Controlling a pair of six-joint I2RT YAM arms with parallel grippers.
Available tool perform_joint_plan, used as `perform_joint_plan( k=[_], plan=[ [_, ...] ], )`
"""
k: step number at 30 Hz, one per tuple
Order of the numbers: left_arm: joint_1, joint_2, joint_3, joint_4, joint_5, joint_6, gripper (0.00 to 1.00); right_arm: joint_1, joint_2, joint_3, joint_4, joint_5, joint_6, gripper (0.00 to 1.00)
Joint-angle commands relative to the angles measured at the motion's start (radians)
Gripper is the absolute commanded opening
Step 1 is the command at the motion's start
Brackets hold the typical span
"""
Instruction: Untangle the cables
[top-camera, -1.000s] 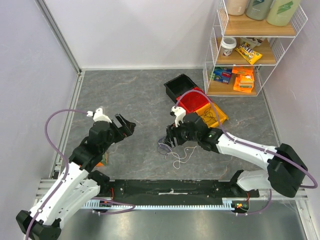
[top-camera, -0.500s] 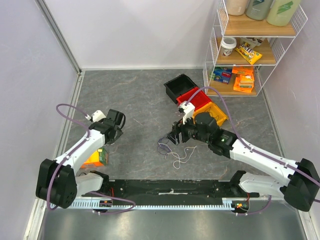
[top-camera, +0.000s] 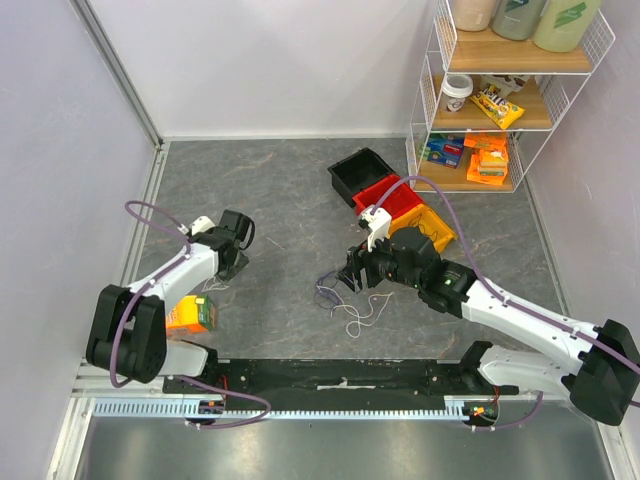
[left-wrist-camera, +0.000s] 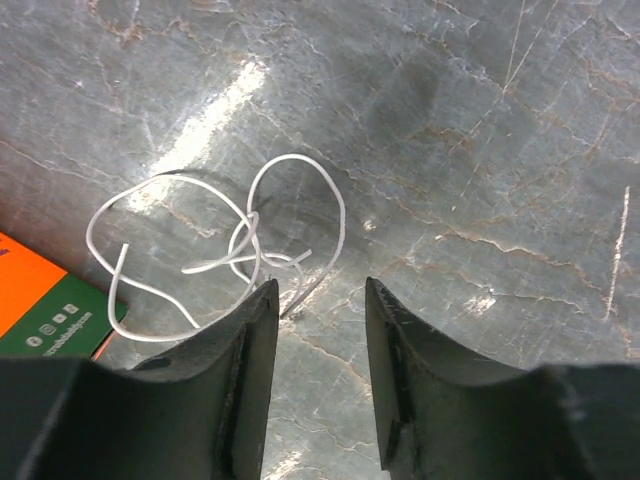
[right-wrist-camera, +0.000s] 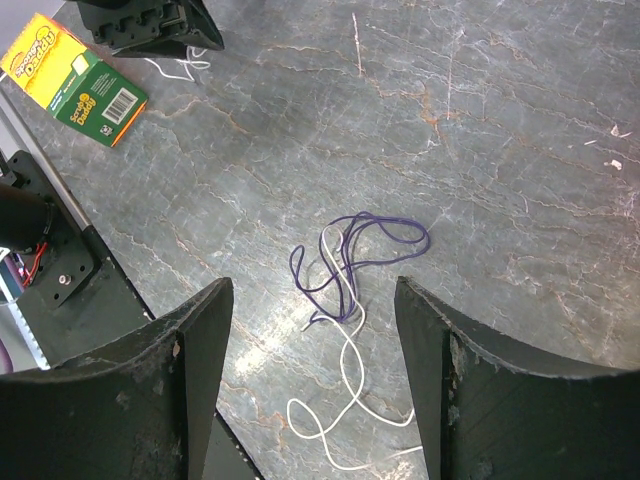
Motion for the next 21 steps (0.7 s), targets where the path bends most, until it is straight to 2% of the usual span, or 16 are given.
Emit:
perform_joint_plan(
  k=[1,2,3,9,12,13,15,17,19,21],
  plan=[
    [0.019,0.014,0.037,0.063,0.020,0.038,0.36,0.001,-0.014,0.032,0.008,0.005,-0.007,0.73],
    [0.022,0.001,0.019,0.089,0.038,0.058,0.24,0.003,-0.014,0.033,0.009,0.008,-0.005,0.73],
    [0.027,-0.008,0.006,0.112,0.046,0.067,0.17,0.001,-0.012,0.033,0.009,0.006,-0.004,0.73],
    [0.089,-0.059,-0.069,0.208,0.141,0.102,0.13,0.001,-0.020,0.042,0.008,0.005,-0.004,0.73],
    [0.109,-0.078,-0.092,0.273,0.226,0.154,0.02,0.001,-0.011,0.044,0.011,0.008,-0.005,0.73],
    [0.109,-0.094,-0.106,0.307,0.275,0.176,0.02,0.001,0.000,0.044,0.014,0.003,-0.007,0.73],
    [0.109,-0.126,-0.144,0.417,0.477,0.248,0.02,0.001,0.026,0.038,0.031,-0.032,-0.016,0.74],
    [0.109,-0.169,-0.199,0.551,0.750,0.248,0.02,0.001,0.055,0.023,0.063,-0.064,-0.021,0.74],
    [0.109,-0.219,-0.273,0.728,0.956,0.172,0.02,0.001,0.077,-0.002,0.124,-0.130,-0.012,0.73],
    [0.105,-0.287,-0.343,0.899,1.093,0.078,0.02,0.001,0.091,-0.025,0.198,-0.213,0.011,0.69]
  ],
)
